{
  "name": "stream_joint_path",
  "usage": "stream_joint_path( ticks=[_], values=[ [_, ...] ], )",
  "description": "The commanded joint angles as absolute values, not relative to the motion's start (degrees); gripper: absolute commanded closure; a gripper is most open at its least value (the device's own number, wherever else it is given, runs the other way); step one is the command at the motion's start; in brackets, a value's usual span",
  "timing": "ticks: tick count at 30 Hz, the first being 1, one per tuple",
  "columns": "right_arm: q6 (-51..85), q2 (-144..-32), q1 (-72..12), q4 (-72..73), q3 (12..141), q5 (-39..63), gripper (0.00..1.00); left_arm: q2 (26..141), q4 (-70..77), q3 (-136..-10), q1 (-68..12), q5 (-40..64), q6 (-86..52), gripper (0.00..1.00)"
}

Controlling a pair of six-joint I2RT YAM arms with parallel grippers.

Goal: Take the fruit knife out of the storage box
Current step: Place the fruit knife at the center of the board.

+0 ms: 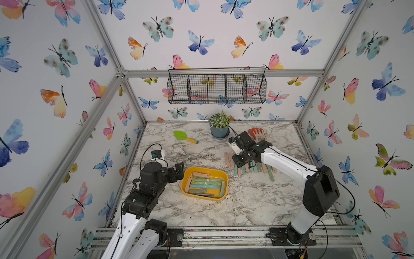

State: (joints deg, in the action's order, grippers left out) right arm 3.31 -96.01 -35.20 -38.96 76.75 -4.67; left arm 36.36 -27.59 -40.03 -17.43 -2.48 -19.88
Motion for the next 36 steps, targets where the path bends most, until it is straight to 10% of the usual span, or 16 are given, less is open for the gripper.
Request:
stream_joint_path(
  ticks=[1, 14, 36],
  values=[
    [4.34, -92.17, -28.4, -37.76, 72.38, -3.88, 0.79, 36.56, -26.28, -39.68, -18.1, -0.35, -18.9, 0.02],
    [3.96, -88.14, -1.64, -33.14, 61.81, -2.87, 0.79, 36.56, -26.26, -39.59, -18.98, -0.53, -18.98, 0.02],
    [0.77, -100.1, 0.18, -31.85, 62.93, -5.64, 0.79, 36.65, -26.85, -39.81, -19.21, -2.53, -19.2, 0.02]
  ],
)
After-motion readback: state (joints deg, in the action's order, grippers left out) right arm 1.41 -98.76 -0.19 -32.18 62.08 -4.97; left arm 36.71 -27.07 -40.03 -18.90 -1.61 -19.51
